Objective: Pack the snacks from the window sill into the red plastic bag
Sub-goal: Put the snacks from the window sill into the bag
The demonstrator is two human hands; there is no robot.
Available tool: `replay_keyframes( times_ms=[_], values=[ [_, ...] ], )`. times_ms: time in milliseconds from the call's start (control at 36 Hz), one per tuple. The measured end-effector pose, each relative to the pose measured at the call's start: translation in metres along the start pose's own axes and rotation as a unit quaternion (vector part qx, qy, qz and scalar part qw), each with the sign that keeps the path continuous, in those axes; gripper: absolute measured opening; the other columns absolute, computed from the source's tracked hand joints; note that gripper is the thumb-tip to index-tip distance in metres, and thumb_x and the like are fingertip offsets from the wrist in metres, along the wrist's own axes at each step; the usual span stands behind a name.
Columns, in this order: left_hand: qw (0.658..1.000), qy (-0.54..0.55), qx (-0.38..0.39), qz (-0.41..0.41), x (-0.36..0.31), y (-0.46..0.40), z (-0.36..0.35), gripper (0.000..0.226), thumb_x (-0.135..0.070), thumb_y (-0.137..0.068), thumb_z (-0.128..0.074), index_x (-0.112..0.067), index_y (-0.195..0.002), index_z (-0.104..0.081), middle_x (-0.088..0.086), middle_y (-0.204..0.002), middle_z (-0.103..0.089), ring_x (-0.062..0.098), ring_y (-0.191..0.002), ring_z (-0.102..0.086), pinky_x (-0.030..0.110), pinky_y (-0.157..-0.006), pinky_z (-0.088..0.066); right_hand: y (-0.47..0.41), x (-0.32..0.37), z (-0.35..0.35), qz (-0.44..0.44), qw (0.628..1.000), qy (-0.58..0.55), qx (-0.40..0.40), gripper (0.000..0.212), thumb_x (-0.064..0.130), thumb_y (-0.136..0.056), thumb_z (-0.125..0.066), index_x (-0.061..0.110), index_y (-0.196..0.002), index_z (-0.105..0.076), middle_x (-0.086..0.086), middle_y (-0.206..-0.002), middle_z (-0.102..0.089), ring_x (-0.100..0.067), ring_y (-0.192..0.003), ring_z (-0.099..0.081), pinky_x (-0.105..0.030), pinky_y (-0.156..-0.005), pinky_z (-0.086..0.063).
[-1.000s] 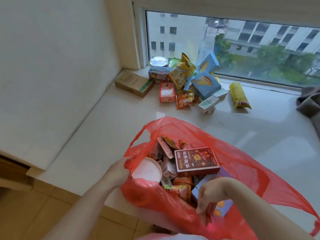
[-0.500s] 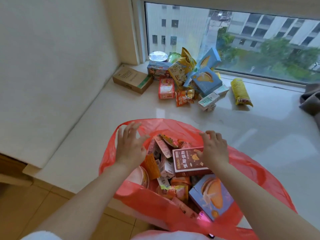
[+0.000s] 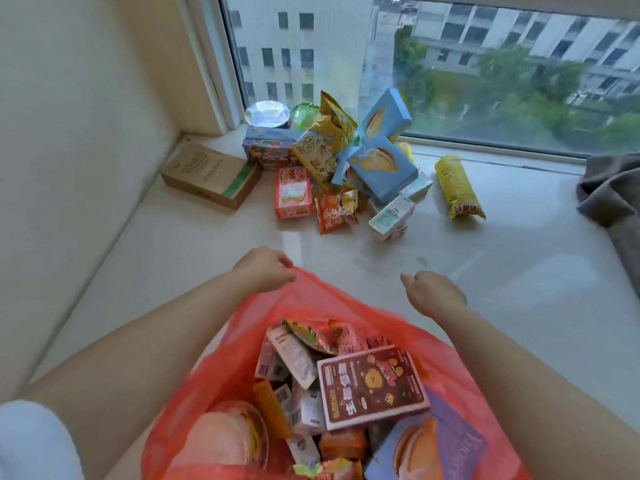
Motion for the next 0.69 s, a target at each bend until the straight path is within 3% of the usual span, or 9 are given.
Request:
replay_keyframes(
  times_ms=[56,111,194,250,361,500,556,611,694],
  values=[
    [0.996,0.085,0.025,0.011,-0.005,-0.025,0.015,0.037,-0.039,-0.091,-0.055,-0.023,-0.122,-0.062,0.001,-0.129,-0.057,0.019,-0.112,-0.052,0.026,-0.088,-0.039,-0.024,0.017,0.007,0.027,0.999,-0.005,-0.028,0.042,0.038,-0.093,-0.033,0.01,-0.104,-0.062,-0.015,-0.119,-0.059,-0.032,-0.106,-0.055,-0.038,-0.086,-0.043],
    [0.994,0.111,-0.01,0.016,-0.007,-0.053,0.026,0.037,-0.042,-0.09,-0.054,-0.023,-0.121,-0.062,0.0,-0.126,-0.059,0.018,-0.105,-0.053,0.026,-0.083,-0.041,-0.047,0.037,0.016,0.05,0.997,0.002,-0.064,0.036,0.036,-0.089,-0.042,0.01,-0.104,-0.064,-0.014,-0.117,-0.06,-0.033,-0.106,-0.055,-0.037,-0.084,-0.046],
    [0.997,0.05,-0.052,0.004,-0.013,-0.098,0.033,0.037,-0.037,-0.089,-0.055,-0.023,-0.123,-0.057,0.0,-0.127,-0.058,0.019,-0.112,-0.053,0.029,-0.084,-0.044,-0.085,0.065,0.025,0.069,0.993,-0.007,-0.092,0.045,0.035,-0.089,-0.047,0.014,-0.128,-0.053,-0.012,-0.133,-0.047,-0.032,-0.12,-0.046,-0.039,-0.095,-0.042],
    [0.999,0.016,-0.044,-0.011,-0.022,-0.125,0.032,0.04,-0.034,-0.089,-0.056,-0.023,-0.127,-0.053,0.001,-0.128,-0.057,0.021,-0.115,-0.053,0.031,-0.087,-0.045,-0.113,0.075,0.026,0.057,0.99,-0.054,-0.115,0.048,0.033,-0.091,-0.05,0.011,-0.134,-0.046,-0.012,-0.137,-0.041,-0.031,-0.124,-0.041,-0.039,-0.099,-0.038],
    [0.997,-0.022,-0.035,-0.066,-0.038,-0.178,0.019,0.043,-0.025,-0.089,-0.055,-0.024,-0.131,-0.049,0.001,-0.129,-0.052,0.021,-0.114,-0.052,0.033,-0.086,-0.048,-0.169,0.075,0.021,-0.06,0.967,-0.196,-0.153,0.065,0.039,-0.086,-0.059,0.003,-0.136,-0.04,-0.015,-0.139,-0.037,-0.032,-0.126,-0.037,-0.039,-0.1,-0.037],
    [0.992,-0.031,-0.047,-0.112,-0.055,-0.233,-0.003,0.06,-0.01,-0.091,-0.054,-0.026,-0.144,-0.033,0.0,-0.143,-0.036,0.025,-0.124,-0.046,0.035,-0.092,-0.048,-0.221,0.059,0.009,-0.191,0.941,-0.267,-0.08,0.08,0.061,-0.079,-0.059,0.003,-0.132,-0.045,-0.018,-0.133,-0.04,-0.033,-0.126,-0.035,-0.039,-0.101,-0.034],
    [0.989,-0.039,-0.057,-0.13,-0.06,-0.25,-0.014,0.069,-0.012,-0.09,-0.059,-0.026,-0.148,-0.024,-0.001,-0.15,-0.028,0.024,-0.134,-0.035,0.036,-0.101,-0.042,-0.233,0.055,0.005,-0.191,0.941,-0.273,-0.05,0.083,0.064,-0.079,-0.057,0.002,-0.132,-0.046,-0.019,-0.134,-0.039,-0.033,-0.129,-0.034,-0.038,-0.104,-0.032],
    [0.986,-0.055,-0.064,-0.142,-0.062,-0.264,-0.021,0.078,-0.021,-0.089,-0.063,-0.025,-0.151,-0.016,0.0,-0.157,-0.016,0.022,-0.143,-0.017,0.039,-0.114,-0.027,-0.243,0.052,0.003,-0.184,0.942,-0.276,-0.049,0.086,0.065,-0.076,-0.06,0.002,-0.133,-0.045,-0.018,-0.134,-0.04,-0.032,-0.13,-0.034,-0.038,-0.104,-0.033],
    [0.988,-0.058,-0.058,-0.132,-0.064,-0.284,-0.027,0.087,-0.044,-0.086,-0.061,-0.023,-0.152,-0.007,0.001,-0.159,-0.004,0.023,-0.147,-0.001,0.04,-0.118,-0.013,-0.255,0.05,-0.003,-0.155,0.934,-0.317,-0.059,0.086,0.064,-0.065,-0.069,0.006,-0.126,-0.052,-0.014,-0.129,-0.047,-0.03,-0.124,-0.045,-0.039,-0.099,-0.042]
  ],
)
Point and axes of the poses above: each hand's wrist, its own y-axis away from the middle knuckle, its own z-axis out of the back of the hand, x = y × z, the point moved 1 cm from there along -y, towards the middle knuckle
